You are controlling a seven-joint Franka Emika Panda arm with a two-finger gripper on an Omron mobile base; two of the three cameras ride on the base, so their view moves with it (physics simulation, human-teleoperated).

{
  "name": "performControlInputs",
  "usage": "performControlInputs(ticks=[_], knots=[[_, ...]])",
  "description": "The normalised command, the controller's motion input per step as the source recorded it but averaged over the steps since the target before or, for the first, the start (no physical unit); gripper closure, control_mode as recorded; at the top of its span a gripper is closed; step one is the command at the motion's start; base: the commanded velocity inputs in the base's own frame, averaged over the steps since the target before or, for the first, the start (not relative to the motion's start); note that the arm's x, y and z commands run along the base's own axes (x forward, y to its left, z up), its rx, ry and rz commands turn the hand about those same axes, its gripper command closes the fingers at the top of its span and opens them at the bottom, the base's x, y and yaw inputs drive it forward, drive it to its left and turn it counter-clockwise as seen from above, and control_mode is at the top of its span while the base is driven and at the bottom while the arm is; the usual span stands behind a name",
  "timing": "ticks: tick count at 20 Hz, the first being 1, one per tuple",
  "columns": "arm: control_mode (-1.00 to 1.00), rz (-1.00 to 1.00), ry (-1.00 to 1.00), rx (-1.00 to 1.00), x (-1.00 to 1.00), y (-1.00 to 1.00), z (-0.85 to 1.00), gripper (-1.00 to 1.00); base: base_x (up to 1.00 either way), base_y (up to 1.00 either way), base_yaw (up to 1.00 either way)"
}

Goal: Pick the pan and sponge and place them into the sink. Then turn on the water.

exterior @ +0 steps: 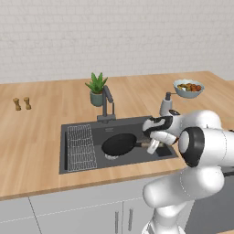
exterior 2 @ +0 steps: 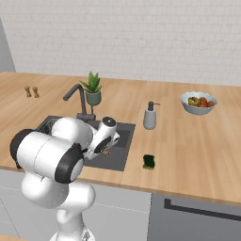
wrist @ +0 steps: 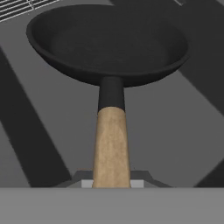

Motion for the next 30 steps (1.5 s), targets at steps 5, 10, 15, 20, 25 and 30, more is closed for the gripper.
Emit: performControlInputs(ticks=[5, 10, 15, 20, 25, 30], knots=[[-1.00, 0.13, 0.00, 0.00, 0.50, 0.00, -0.12, 1.00, 0.00, 0.00, 0.00], [-1.00, 0.10, 0.01, 0.00, 0.52, 0.01, -0.19, 1.00, 0.00, 0.00, 0.00], [-1.00, 0.06, 0.04, 0.00, 0.56, 0.08, -0.25, 1.00, 0.00, 0.00, 0.00], [-1.00, 0.04, 0.03, 0.00, 0.43, 0.15, -0.26, 1.00, 0.00, 0.00, 0.00], [-1.00, 0.01, 0.06, -0.03, 0.37, 0.28, -0.43, 1.00, 0.00, 0.00, 0.00], [-1.00, 0.00, 0.00, -0.06, 0.05, 0.40, -0.37, 1.00, 0.00, 0.00, 0.00]])
